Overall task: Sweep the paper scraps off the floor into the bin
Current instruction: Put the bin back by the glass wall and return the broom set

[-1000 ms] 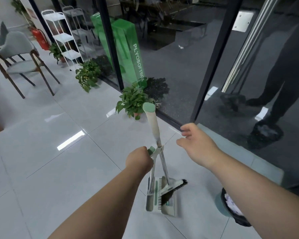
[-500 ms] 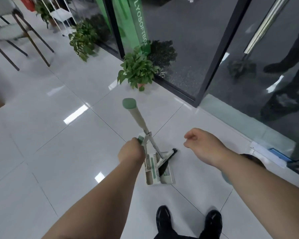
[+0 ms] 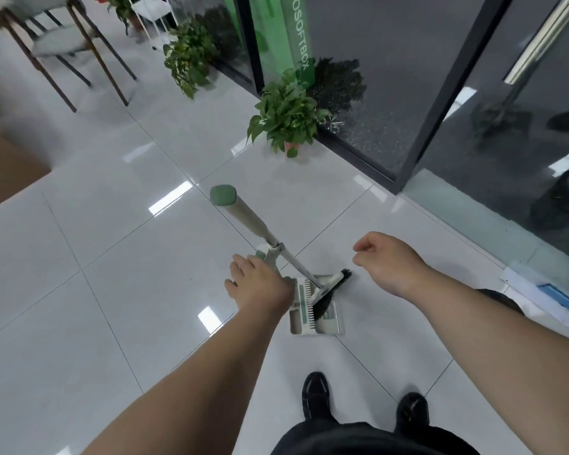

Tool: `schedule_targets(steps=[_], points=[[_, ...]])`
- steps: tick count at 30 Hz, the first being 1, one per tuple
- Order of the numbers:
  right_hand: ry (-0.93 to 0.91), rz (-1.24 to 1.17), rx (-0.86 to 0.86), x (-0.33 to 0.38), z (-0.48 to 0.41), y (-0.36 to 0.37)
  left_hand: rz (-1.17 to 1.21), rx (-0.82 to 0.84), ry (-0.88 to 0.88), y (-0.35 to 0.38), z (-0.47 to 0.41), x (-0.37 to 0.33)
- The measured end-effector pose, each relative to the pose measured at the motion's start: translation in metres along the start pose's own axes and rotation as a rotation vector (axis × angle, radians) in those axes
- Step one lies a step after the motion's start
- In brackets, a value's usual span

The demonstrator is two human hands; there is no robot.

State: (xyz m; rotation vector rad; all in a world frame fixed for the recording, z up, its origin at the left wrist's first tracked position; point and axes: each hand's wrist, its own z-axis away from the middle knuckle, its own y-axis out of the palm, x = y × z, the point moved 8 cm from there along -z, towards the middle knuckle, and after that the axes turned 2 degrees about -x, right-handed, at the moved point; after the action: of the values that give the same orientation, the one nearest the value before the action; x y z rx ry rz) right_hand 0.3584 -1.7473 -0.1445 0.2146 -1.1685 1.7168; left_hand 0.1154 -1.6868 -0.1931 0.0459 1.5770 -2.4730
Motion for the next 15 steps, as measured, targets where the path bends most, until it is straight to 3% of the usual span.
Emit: schedule_targets(steps=[7,15], points=[[0.017,-0.106,-0.042,-0.056,0.010,-0.046,0.039,0.119,0.285,0.030,0.058,-0.115],[0.221,-0.195,-0.122,-0.248,0.036,-0.139,0.021,0.485,0.394,0.134,0.158,-0.256]])
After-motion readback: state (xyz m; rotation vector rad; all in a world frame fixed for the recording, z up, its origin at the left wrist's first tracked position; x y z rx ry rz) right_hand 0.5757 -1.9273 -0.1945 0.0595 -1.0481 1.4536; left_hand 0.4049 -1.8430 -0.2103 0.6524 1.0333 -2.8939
